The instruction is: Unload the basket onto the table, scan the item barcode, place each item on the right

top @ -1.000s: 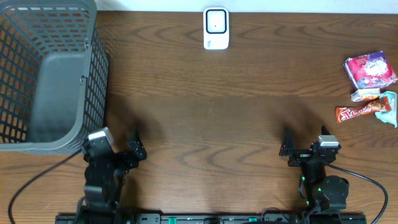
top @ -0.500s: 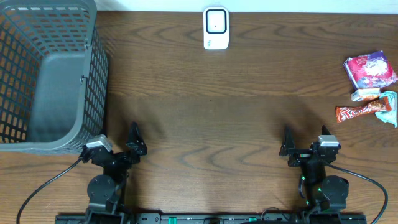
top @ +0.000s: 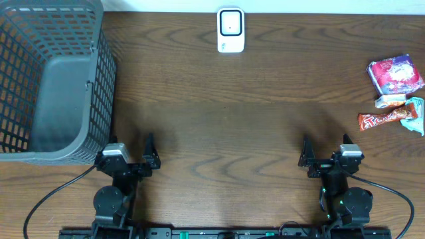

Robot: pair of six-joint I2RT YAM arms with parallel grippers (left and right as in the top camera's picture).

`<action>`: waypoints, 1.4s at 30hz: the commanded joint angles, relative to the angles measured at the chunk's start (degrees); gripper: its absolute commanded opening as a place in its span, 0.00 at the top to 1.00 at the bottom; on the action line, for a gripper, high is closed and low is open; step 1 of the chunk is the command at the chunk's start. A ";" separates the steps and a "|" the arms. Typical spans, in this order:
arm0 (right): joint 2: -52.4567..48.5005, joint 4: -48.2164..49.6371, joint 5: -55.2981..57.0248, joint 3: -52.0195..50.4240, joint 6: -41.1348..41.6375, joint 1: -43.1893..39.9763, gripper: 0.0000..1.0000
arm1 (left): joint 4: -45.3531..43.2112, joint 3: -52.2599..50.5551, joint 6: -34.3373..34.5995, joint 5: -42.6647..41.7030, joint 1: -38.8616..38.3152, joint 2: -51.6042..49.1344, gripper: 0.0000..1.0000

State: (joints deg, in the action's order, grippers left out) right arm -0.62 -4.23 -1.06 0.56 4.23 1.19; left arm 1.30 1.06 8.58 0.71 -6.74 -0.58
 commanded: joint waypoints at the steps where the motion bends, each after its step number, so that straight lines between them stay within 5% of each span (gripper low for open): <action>1: 0.35 -0.07 0.50 -0.24 -0.66 -0.24 0.01 | 2.73 -0.83 -7.17 -2.16 0.26 0.50 0.02; 42: 0.35 -0.07 0.50 -0.24 -0.66 -0.24 0.01 | 2.93 -0.83 -10.97 0.15 0.35 0.50 0.02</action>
State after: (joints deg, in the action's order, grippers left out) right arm -0.62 -4.23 -1.06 0.56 4.23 1.19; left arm 1.67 1.17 0.69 -0.47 -6.74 -0.58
